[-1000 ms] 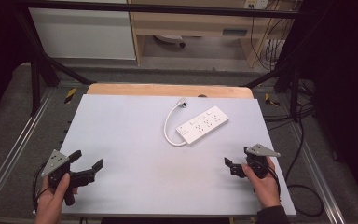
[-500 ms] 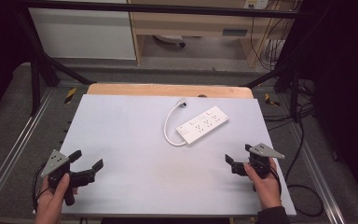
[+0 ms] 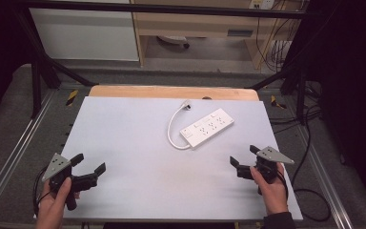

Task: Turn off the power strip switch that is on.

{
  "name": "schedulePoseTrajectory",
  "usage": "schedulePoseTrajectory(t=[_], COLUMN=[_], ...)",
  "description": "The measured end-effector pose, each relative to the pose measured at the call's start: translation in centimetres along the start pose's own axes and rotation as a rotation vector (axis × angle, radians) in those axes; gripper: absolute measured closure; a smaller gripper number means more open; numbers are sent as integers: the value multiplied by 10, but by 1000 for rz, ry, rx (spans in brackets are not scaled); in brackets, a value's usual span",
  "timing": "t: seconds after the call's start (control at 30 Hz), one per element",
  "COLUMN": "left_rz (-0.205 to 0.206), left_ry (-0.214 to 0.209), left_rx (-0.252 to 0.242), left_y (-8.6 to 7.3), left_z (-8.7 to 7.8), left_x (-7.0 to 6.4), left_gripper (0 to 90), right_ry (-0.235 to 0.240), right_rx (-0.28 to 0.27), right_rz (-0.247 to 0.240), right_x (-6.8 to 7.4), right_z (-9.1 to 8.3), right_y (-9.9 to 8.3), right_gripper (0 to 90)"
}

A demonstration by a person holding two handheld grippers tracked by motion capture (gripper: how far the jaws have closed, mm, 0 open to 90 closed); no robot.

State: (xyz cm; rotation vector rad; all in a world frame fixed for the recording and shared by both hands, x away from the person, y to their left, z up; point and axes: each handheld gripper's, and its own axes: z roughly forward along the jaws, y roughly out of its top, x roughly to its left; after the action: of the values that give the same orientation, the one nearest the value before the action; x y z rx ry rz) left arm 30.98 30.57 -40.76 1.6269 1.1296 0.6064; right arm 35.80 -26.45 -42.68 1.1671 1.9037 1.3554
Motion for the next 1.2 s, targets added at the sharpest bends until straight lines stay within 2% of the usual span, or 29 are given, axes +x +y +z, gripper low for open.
schedulePoseTrajectory(t=[0.4,0.6,0.73,0.93,1.2], left_rz=[-1,-6,-1,0,-3], left_ry=[3,8,7,10,21], left_rx=[-1,-3,0,5,20], left_y=[0,-1,-1,-2,-3], left_z=[0,1,0,1,2], left_x=[0,1,0,1,2], left_gripper=[52,51,52,52,52], right_ry=[7,11,17,23,29], right_rx=[-20,-48,-41,-12,-22], right_rz=[-7,-8,-4,-35,-40], right_x=[8,13,13,15,17], right_z=[-3,-5,-4,1,8], right_y=[7,20,30,40,56], right_gripper=[34,30,26,23,23])
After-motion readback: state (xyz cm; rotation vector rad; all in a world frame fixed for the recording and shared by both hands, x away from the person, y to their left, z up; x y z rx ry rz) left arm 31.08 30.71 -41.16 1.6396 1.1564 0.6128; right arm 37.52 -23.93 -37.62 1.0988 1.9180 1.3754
